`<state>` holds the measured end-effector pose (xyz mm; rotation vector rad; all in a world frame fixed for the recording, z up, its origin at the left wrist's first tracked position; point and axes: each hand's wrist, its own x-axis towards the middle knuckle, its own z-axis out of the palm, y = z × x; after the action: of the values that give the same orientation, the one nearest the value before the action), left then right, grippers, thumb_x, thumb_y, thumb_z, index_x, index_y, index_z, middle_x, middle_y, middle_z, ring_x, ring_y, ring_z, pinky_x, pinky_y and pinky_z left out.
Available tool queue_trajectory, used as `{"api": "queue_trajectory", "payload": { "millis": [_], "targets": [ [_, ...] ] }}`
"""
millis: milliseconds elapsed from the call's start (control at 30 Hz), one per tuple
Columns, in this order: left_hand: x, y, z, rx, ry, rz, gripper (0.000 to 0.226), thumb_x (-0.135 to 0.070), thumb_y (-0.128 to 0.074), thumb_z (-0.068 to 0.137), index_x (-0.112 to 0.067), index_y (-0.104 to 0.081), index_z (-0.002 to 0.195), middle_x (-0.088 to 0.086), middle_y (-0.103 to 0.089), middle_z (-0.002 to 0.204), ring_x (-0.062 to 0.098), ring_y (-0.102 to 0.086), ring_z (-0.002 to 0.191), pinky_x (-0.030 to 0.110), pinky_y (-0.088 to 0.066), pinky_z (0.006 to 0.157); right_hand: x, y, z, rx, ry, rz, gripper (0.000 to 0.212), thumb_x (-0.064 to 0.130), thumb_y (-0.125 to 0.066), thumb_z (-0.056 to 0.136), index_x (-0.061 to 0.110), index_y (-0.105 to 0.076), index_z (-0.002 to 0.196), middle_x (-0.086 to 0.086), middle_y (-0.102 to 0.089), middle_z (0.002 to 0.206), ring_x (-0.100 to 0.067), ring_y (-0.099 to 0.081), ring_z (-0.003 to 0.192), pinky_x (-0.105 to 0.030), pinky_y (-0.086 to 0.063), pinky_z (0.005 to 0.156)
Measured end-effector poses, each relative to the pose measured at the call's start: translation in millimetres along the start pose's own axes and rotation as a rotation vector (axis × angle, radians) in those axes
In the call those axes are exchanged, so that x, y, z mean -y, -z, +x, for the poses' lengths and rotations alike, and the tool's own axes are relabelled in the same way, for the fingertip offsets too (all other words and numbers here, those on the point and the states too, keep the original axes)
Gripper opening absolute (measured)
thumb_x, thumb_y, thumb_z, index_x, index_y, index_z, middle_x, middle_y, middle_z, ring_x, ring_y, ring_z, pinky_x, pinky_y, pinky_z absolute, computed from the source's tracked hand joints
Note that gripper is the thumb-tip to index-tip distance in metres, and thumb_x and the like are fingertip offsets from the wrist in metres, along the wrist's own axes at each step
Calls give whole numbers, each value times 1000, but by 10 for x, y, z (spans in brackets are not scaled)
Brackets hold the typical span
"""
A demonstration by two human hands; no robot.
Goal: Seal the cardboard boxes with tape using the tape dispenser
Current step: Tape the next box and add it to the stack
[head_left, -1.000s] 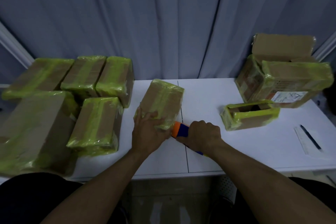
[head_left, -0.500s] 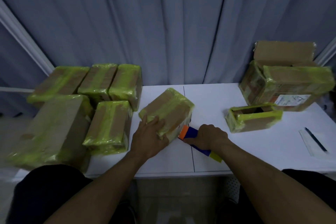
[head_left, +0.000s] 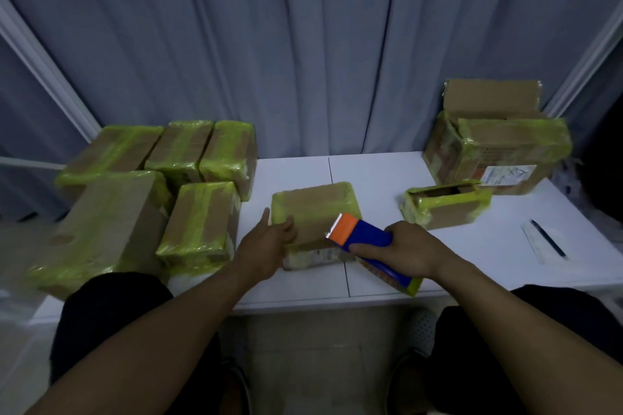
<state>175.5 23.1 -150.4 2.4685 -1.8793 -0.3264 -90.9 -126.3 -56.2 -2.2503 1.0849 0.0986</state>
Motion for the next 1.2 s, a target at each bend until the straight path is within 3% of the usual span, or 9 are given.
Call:
{"api": "queue_trajectory", "payload": {
  "millis": [100,267,400,533,633,800,933,1033,1200],
  "targets": [
    [-46,167,-40,-87,11,95,70,5,-70,75,-26,-58,137,5,-50,149,42,-44,136,48,-50,100,-49,-26,-126,-64,12,112,61,81,-66,75,20,-64,80,4,-69,70,-7,-66,61,-19,-43,54],
    [-110,180,-123,-145,231,83,62,-26,-49,91,-27,-29,150,2,-16,164,31,-21,148,53,-25,116,-107,-97,-192,-106,29,100,62,82,-65,73,21,-63,83,6,-69,73,-7,-67,65,-19,-44,56],
    [-421,280,-243,-219,229,-330,48,-55,-22,87,-30,-57,108,-2,-62,119,26,-61,111,43,-50,93,-105,-90,-206,-126,23,40,64,82,-64,74,19,-62,84,5,-66,75,-9,-65,66,-20,-42,57],
    [-635,126,-569,-121,47,-335,55,-65,-61,81,-39,-50,128,-18,-53,128,11,-54,115,38,-55,89,-59,-130,-267,-127,39,15,59,80,-61,79,22,-58,88,7,-65,79,-8,-64,69,-20,-43,58],
    [-665,16,-735,-95,106,-182,53,-39,-67,88,-38,-46,137,-7,-44,145,24,-45,130,44,-54,94,-64,-251,-361,-113,44,39,55,79,-61,79,24,-58,87,8,-65,78,-6,-64,67,-19,-45,57],
    [-633,-58,-629,-170,181,-341,45,-12,-49,100,-30,-52,141,-3,-48,147,26,-50,129,41,-46,104,-50,-375,-459,-52,86,-32,49,77,-64,80,30,-52,82,10,-61,73,-1,-60,64,-15,-37,54],
    [-450,-239,-543,-271,125,-413,48,-14,-57,100,-34,-51,143,-11,-49,148,13,-50,132,20,-36,111,27,-325,-433,-24,117,-53,44,73,-64,83,33,-47,80,12,-58,73,2,-57,64,-15,-35,52],
    [-444,-208,-498,-290,138,-492,47,-13,-59,98,-29,-53,143,-14,-49,145,6,-49,130,-4,-22,100,34,-343,-404,-7,138,-75,43,73,-65,83,34,-46,82,14,-58,77,2,-58,68,-14,-36,55],
    [-535,119,-628,-363,172,-739,37,-17,-62,97,-29,-61,132,-19,-56,132,-2,-53,119,9,-41,100,6,-393,-406,43,167,-41,42,72,-67,81,34,-50,88,12,-62,81,0,-61,71,-14,-39,58]
  ]
}}
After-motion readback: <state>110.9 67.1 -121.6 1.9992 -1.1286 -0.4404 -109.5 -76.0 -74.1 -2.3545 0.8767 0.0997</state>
